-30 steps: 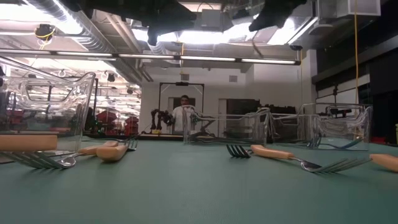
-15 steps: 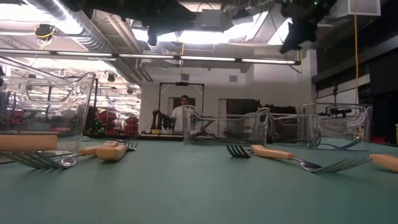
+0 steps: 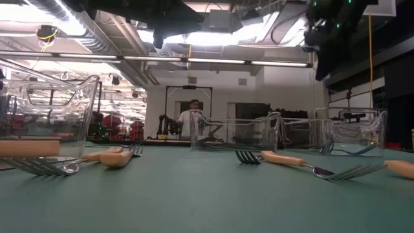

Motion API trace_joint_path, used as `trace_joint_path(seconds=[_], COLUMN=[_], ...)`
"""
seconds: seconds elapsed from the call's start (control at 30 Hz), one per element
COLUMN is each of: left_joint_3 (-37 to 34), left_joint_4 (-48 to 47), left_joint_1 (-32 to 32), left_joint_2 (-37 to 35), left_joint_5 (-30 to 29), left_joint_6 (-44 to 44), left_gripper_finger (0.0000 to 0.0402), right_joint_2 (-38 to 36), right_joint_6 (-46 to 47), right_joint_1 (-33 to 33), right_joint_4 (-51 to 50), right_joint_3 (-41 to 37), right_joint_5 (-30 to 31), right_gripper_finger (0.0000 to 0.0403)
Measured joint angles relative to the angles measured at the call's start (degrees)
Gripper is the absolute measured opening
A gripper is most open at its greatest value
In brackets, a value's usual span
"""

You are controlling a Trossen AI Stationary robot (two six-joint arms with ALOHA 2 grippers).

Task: Sort silverware by color (type)
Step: Put the blue fork into the top right transparent bin

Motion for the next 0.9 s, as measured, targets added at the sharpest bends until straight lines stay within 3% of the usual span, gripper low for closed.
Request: trace_joint_path(seconds=[0.43, 0.9], left_joint_3=[0.0, -0.02], left_joint_4=[0.0, 0.02], left_joint_1=[0.0, 0.0], left_joint_2=[0.0, 0.0], left_joint_5=[0.0, 0.0], left_joint_6=[-0.05, -0.05], left_gripper_finger=[0.01, 0.01], right_joint_2=[0.02, 5.63], right_joint_6=[4.34, 5.87], right_joint_1=[0.1, 0.12], right_joint_4=[15.29, 23.82], right_joint_3=[-19.83, -27.12], right_joint_5=[-1.21, -1.46], right_gripper_finger=[0.0, 0.0])
